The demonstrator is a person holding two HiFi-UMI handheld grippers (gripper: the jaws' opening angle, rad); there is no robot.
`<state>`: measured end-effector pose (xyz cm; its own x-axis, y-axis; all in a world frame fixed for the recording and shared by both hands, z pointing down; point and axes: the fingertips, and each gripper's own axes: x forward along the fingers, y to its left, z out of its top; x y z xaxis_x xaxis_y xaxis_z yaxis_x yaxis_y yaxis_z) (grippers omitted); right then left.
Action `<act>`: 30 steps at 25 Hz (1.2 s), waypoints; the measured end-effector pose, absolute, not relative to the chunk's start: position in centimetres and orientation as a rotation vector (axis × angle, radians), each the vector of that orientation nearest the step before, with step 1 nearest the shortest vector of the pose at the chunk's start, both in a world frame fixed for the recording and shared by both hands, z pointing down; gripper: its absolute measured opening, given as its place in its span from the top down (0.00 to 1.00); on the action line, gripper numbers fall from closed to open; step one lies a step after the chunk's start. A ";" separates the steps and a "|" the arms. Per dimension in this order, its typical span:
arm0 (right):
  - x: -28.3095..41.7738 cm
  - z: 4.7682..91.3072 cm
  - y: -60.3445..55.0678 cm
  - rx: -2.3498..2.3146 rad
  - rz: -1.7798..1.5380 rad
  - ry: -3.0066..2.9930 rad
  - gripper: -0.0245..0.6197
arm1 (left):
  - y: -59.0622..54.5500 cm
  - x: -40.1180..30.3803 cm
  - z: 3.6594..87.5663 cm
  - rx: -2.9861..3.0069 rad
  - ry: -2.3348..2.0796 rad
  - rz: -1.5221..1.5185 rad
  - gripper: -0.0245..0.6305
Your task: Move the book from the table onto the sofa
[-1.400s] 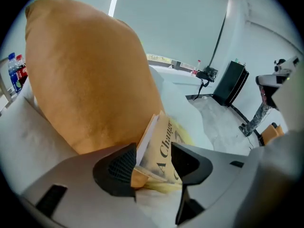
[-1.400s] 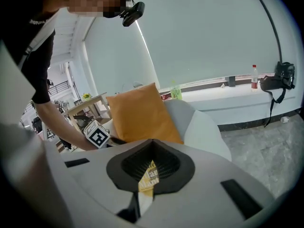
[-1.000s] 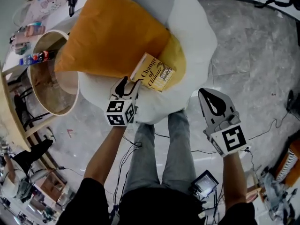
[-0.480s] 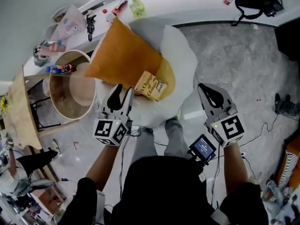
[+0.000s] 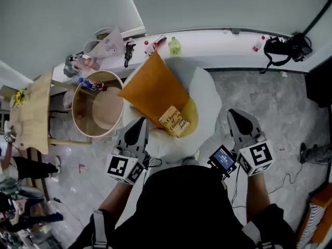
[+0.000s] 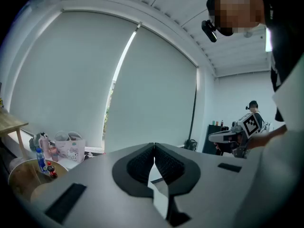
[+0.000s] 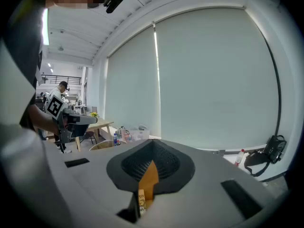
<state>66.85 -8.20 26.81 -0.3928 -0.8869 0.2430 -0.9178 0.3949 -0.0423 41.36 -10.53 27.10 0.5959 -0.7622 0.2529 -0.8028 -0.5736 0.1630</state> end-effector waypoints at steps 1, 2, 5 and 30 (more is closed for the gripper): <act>66.6 26.3 -8.0 1.598 0.240 -2.480 0.95 | -9.9 41.1 26.5 2.550 -1.302 0.212 0.94; 66.3 25.7 -7.7 1.584 0.223 -2.491 0.95 | -9.3 40.7 26.0 2.543 -1.321 0.196 0.94; 65.8 24.5 -7.1 1.576 0.166 -2.494 0.95 | -8.3 39.7 24.5 2.582 -1.387 0.120 0.94; 64.8 24.1 -6.4 1.586 0.138 -2.505 0.95 | -7.4 39.9 23.2 2.608 -1.400 0.008 0.94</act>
